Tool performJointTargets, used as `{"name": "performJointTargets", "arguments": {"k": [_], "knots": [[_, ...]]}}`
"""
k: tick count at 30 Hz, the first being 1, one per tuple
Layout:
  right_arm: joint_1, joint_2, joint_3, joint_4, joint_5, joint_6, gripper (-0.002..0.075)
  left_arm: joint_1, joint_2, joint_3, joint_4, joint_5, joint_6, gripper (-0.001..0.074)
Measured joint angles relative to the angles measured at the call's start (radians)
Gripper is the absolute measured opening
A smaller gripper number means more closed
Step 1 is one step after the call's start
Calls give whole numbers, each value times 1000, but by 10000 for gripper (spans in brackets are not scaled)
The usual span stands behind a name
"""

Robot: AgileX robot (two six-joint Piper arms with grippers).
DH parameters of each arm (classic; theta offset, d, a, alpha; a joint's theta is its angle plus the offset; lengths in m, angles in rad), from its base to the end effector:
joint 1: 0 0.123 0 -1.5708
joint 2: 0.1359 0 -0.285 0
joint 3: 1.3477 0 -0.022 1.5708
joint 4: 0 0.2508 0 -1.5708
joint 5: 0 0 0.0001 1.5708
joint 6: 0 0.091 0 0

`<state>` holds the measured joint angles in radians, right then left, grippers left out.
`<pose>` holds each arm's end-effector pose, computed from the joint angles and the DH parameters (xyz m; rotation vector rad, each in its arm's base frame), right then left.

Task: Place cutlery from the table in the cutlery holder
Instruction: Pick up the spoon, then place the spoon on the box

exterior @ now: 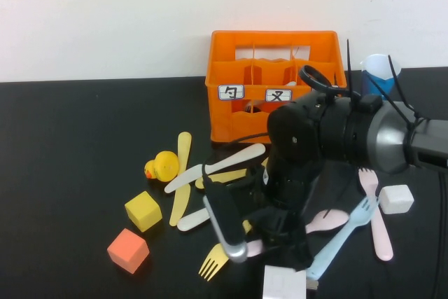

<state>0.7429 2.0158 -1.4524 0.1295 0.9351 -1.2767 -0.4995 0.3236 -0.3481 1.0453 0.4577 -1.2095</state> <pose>0.2912 0.2803 0.1765 -2.4487 1.6584 0.0952 0.0823 -0.0052 0.2882 -0.0493 1.6946 -0.1997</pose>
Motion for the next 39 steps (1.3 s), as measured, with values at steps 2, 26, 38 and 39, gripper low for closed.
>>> {"name": "performJointTargets", "arguments": {"k": [2,26,38,39], "knots": [[0,-7,7,41,-27,7,202,0,0,0,-2,0,0,0],[2,-309,22,175,-609,188,199,0,0,0,-15,0,3,0],[2,-281,23,523,-1209,242,199,0,0,0,-15,-27,3,0],[2,-265,23,531,-1244,256,199,0,0,0,-15,-27,3,0]]}}
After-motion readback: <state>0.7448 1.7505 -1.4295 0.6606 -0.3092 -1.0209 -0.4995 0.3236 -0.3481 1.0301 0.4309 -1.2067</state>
